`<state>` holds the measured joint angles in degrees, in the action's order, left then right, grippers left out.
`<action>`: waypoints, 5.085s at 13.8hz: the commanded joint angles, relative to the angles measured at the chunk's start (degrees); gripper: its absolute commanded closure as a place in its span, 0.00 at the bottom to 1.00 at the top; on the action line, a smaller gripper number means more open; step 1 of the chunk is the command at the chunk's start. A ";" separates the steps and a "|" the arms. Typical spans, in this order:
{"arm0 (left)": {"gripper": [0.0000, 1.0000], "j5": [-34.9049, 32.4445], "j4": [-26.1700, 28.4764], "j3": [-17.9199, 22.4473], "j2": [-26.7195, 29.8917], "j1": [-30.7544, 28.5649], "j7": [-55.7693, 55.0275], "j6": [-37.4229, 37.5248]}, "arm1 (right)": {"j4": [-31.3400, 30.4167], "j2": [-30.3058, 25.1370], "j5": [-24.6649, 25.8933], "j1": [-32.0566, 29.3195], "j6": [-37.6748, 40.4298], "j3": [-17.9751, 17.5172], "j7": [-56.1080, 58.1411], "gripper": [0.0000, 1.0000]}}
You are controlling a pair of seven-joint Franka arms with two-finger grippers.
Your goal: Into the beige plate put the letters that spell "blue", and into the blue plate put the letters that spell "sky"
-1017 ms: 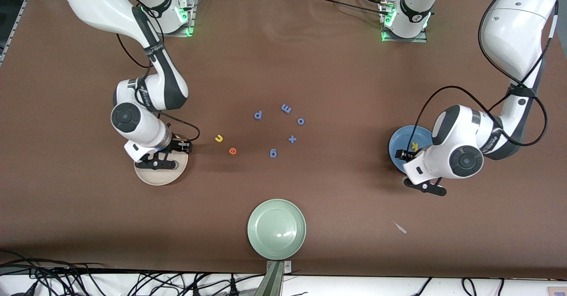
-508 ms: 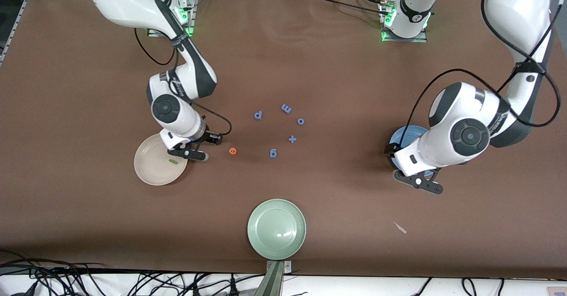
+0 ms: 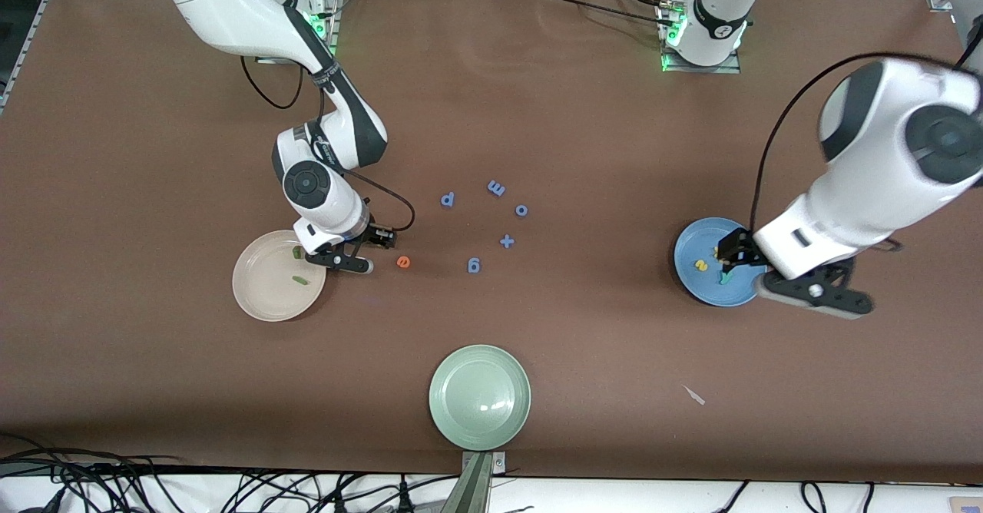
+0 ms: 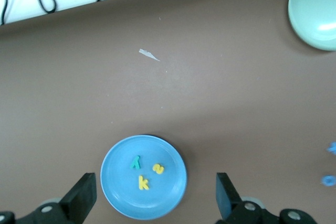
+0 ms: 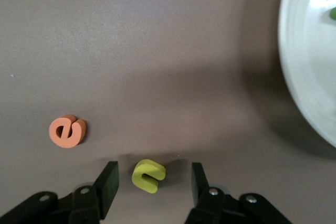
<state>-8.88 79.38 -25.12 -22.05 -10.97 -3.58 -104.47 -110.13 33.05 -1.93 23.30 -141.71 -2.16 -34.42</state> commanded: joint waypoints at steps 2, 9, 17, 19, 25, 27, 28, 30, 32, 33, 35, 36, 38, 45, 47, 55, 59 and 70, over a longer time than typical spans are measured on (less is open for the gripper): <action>0.00 11.60 5.86 16.05 8.59 7.53 0.50 1.81 | -1.40 0.35 -0.18 1.40 -2.78 0.14 -1.96 0.36; 0.00 7.04 25.83 17.56 23.99 10.09 -3.90 3.31 | -2.72 0.26 0.61 1.31 -4.36 0.40 -1.26 0.58; 0.00 6.95 19.41 17.30 20.12 9.83 -1.96 4.01 | 2.80 -2.37 0.88 0.87 5.72 5.04 9.61 0.81; 0.00 6.86 19.41 17.21 20.12 9.74 -1.87 4.18 | 5.97 -2.37 0.79 0.78 10.73 8.73 17.95 0.81; 0.00 6.86 19.33 17.30 20.12 9.65 -1.87 4.19 | 0.99 -4.39 -0.26 -0.18 10.67 13.93 29.59 0.79; 0.00 6.86 19.41 17.30 20.12 9.65 -1.96 4.27 | -0.43 -5.10 -0.35 -0.54 10.76 13.93 29.59 0.76; 0.00 6.86 19.41 17.30 20.12 9.65 -1.96 4.27 | -0.69 -5.10 -0.35 -0.54 10.67 13.94 29.59 0.62; 0.00 6.86 19.41 17.30 20.12 9.65 -1.96 4.36 | -0.61 -5.10 -1.22 -0.71 10.67 13.94 29.59 0.33; 0.00 6.86 19.41 17.30 20.12 9.65 -1.96 4.89 | 0.00 -5.10 -1.58 -0.63 10.93 13.85 29.07 0.25; 0.00 6.86 19.41 17.30 20.12 9.74 -1.96 4.89 | 0.79 -5.01 -1.58 -0.63 11.28 13.76 28.63 0.25; 0.00 6.86 19.33 17.21 20.12 9.74 -2.14 4.98 | 2.11 -4.75 -1.67 -0.10 11.28 13.15 26.09 0.24; 0.00 6.86 19.33 17.21 20.12 9.74 -2.14 4.98 | 2.98 -4.40 -1.67 0.16 11.20 11.93 23.81 0.24; 0.00 6.86 19.33 17.21 20.12 9.74 -2.14 4.98 | 4.66 -4.31 -1.58 0.25 11.28 8.68 18.37 0.24; 0.00 6.86 19.24 17.12 20.12 10.00 -2.49 4.98 | 17.92 4.73 -1.58 3.59 11.20 4.27 4.21 0.24; 0.00 6.95 19.24 17.04 20.12 10.00 -2.40 4.98 | 18.98 6.93 -1.32 5.69 10.67 4.27 0.52 0.24; 0.00 6.95 18.72 17.04 20.12 10.09 -2.49 4.98 | 20.31 10.54 -1.41 7.63 5.84 4.27 -2.83 0.24; 0.00 6.95 18.54 17.04 19.77 10.27 -2.49 4.98 | 18.73 11.07 -1.23 8.07 5.04 4.27 -3.28 0.24; 0.00 6.86 18.18 17.04 19.77 10.27 -2.49 4.98 | 16.18 10.55 -1.06 7.72 4.78 4.62 -2.84 0.84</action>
<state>-0.37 99.70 -8.16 -1.29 -1.10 -6.30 -100.77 -92.40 43.79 -2.79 31.06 -136.12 2.23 -37.58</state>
